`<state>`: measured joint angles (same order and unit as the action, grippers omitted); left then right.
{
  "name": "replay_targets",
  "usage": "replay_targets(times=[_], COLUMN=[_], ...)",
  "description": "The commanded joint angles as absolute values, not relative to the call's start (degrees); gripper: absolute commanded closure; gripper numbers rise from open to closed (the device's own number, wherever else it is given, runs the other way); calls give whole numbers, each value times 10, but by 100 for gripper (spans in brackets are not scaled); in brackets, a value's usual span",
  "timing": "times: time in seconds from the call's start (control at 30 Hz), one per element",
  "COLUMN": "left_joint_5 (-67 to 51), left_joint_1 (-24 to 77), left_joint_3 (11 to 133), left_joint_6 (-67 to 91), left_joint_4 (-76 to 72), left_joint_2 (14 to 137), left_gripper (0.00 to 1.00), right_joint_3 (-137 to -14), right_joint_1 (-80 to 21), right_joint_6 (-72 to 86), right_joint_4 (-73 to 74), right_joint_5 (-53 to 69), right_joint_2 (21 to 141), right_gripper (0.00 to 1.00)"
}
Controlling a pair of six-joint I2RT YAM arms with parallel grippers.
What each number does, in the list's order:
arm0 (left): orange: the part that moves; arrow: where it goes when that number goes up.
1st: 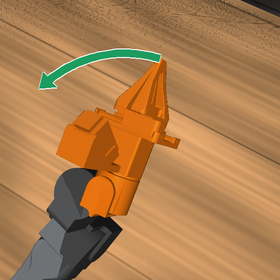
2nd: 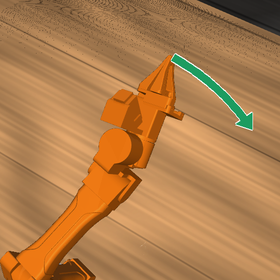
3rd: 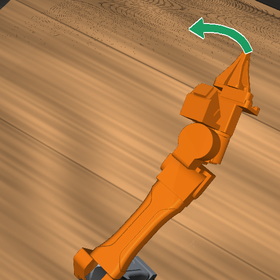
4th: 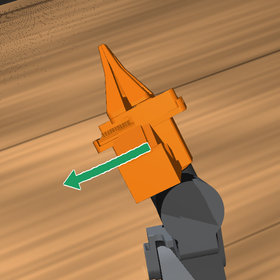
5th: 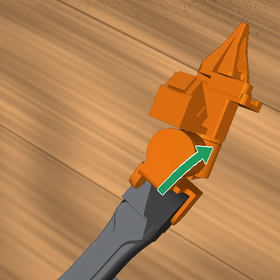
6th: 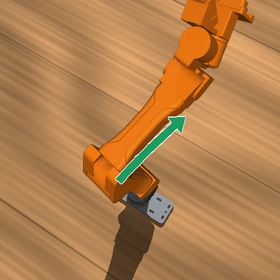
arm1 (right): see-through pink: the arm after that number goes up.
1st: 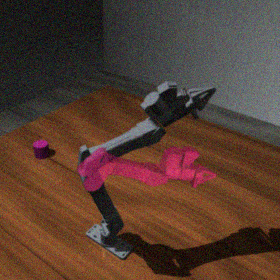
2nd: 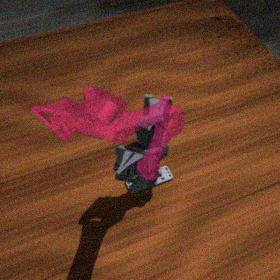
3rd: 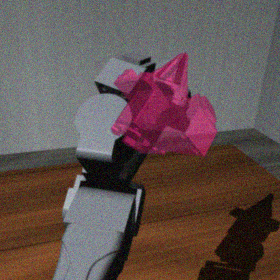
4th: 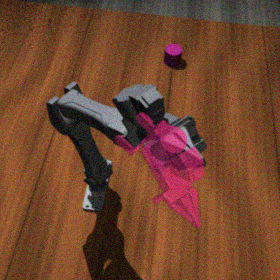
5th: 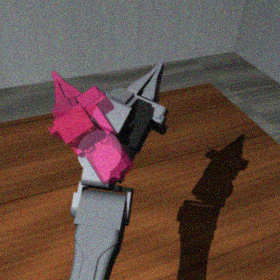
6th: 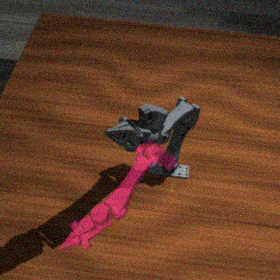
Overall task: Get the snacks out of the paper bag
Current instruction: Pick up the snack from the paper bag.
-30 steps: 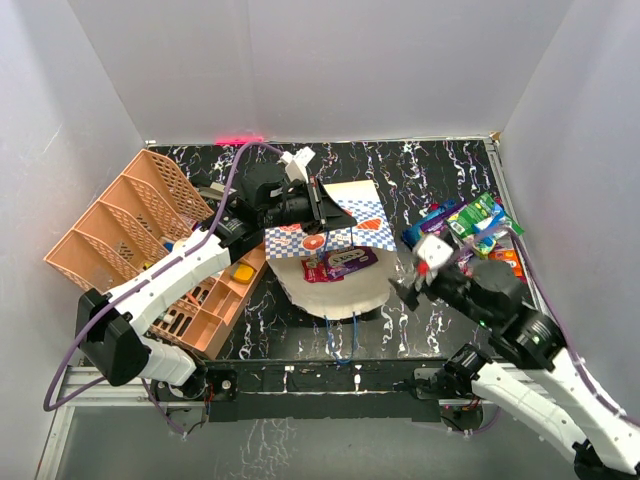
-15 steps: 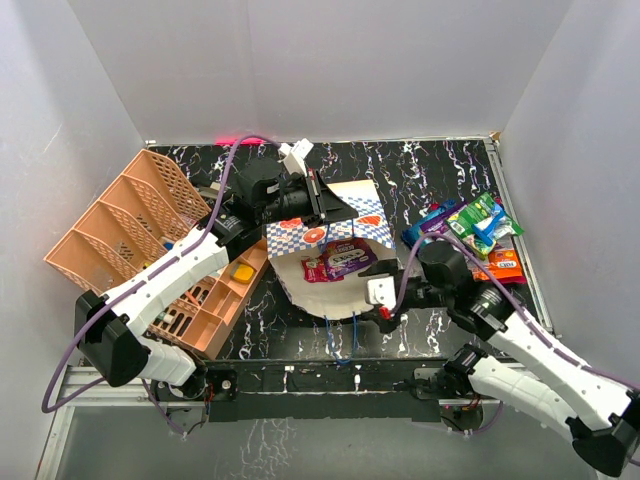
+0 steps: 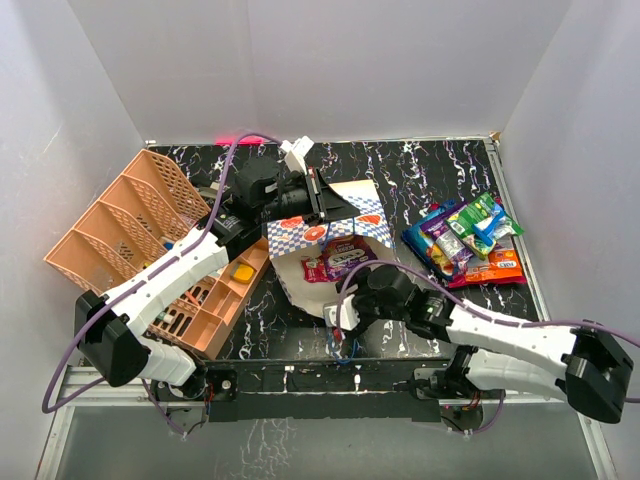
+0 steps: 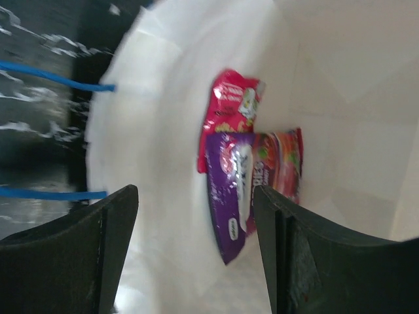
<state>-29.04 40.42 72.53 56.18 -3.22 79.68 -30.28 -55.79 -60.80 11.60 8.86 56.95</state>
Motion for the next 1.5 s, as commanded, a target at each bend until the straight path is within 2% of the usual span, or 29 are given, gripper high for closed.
replay_targets(times=[0.0, 0.27, 0.5, 0.93, 1.2, 1.33, 1.47], left_joint_5=[-312, -322, -322, -330, -333, -331, -325], left_joint_1=[400, 399, 398, 397, 397, 397, 396], left_joint_3=[722, 724, 729, 739, 739, 742, 739], left_joint_6=[566, 558, 546, 545, 545, 542, 541], left_joint_4=[-65, -65, -48, -49, -43, -37, -34], left_joint_2=[773, 766, 750, 746, 740, 734, 729], left_gripper=[100, 100, 100, 100, 100, 100, 100], right_joint_3=[-309, -335, -338, -346, -376, -391, -399], right_joint_1=[-559, -556, -531, -478, -461, -454, -450], right_joint_6=[-652, -681, -674, -735, -786, -773, -742], right_joint_4=[3, -52, -140, -285, -339, -372, -386], right_joint_5=[-31, -110, -146, -72, -65, -80, -86], right_joint_2=[612, 744, 819, 909, 988, 1022, 1024], right_gripper=[26, 27, 33, 34, 30, 39, 67])
